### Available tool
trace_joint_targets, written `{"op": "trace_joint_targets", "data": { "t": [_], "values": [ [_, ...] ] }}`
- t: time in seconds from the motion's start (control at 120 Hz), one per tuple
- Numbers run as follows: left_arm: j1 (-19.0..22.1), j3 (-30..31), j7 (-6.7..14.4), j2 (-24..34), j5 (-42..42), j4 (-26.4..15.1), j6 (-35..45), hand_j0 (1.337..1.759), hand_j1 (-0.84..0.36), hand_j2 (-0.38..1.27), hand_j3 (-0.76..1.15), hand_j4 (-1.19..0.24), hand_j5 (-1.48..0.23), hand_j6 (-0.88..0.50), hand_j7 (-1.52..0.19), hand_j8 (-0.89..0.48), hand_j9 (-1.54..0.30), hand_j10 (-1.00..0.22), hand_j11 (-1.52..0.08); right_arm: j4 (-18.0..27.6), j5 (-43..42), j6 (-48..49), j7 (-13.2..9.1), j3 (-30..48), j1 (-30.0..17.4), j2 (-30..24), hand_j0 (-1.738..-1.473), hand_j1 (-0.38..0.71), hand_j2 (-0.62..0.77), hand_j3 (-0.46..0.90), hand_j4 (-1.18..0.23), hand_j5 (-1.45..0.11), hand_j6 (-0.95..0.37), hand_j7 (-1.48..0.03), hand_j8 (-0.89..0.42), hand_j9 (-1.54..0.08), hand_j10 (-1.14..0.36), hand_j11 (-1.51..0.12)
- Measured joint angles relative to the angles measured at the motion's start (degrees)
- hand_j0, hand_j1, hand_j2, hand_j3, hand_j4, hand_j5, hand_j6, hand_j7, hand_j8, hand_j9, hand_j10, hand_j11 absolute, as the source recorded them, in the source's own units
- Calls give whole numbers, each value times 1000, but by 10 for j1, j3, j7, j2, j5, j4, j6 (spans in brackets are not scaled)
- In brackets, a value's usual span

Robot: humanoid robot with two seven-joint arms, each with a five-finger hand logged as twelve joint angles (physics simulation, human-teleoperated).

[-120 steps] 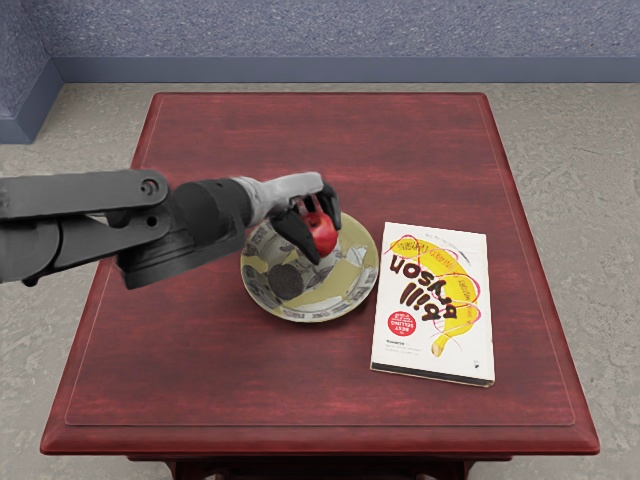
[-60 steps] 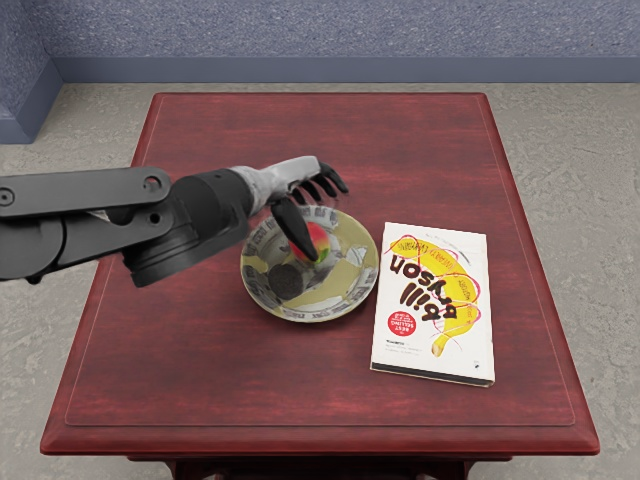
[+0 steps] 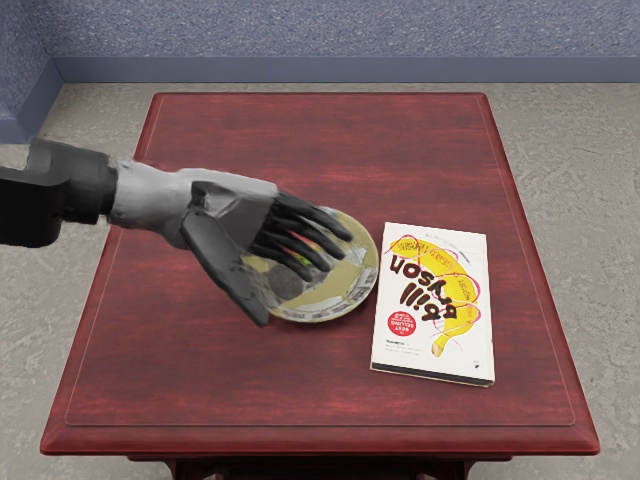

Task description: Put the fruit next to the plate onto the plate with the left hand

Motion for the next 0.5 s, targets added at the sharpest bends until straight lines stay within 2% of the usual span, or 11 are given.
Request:
{"op": "trace_joint_targets", "data": {
  "t": [0.125,0.2,0.242,0.333,0.417,0.5],
  "values": [
    [88,-30,0,58,-132,13,-59,1658,13,59,0,-280,-367,-278,-366,-278,-366,-279,-366,0,0,0,0,0,0,0,-1658,-349,0,0,0,0,0,0,0,0,0,0],
    [102,-36,0,117,-176,26,-72,1658,22,56,0,-272,-356,-271,-356,-271,-356,-272,-356,0,0,0,0,0,0,0,-1658,-349,0,0,0,0,0,0,0,0,0,0],
    [128,-37,0,143,-189,40,-76,1658,34,54,0,-262,-343,-261,-342,-261,-342,-262,-342,0,0,0,0,0,0,0,-1658,-349,0,0,0,0,0,0,0,0,0,0],
    [135,-37,0,173,-205,65,-81,1658,84,45,0,-219,-288,-218,-287,-218,-288,-219,-288,1,0,0,0,0,0,0,-1658,-349,0,0,0,0,0,0,0,0,0,0],
    [157,-36,0,227,-213,77,-83,1658,121,38,0,-187,-247,-186,-247,-186,-247,-187,-247,1,0,0,0,0,0,0,-1658,-349,0,0,0,0,0,0,0,0,0,0],
    [161,-35,0,232,-216,82,-84,1658,147,33,0,-164,-218,-163,-218,-163,-218,-165,-218,1,1,0,0,0,0,0,-1658,-349,0,0,0,0,0,0,0,0,0,0]
  ]
}}
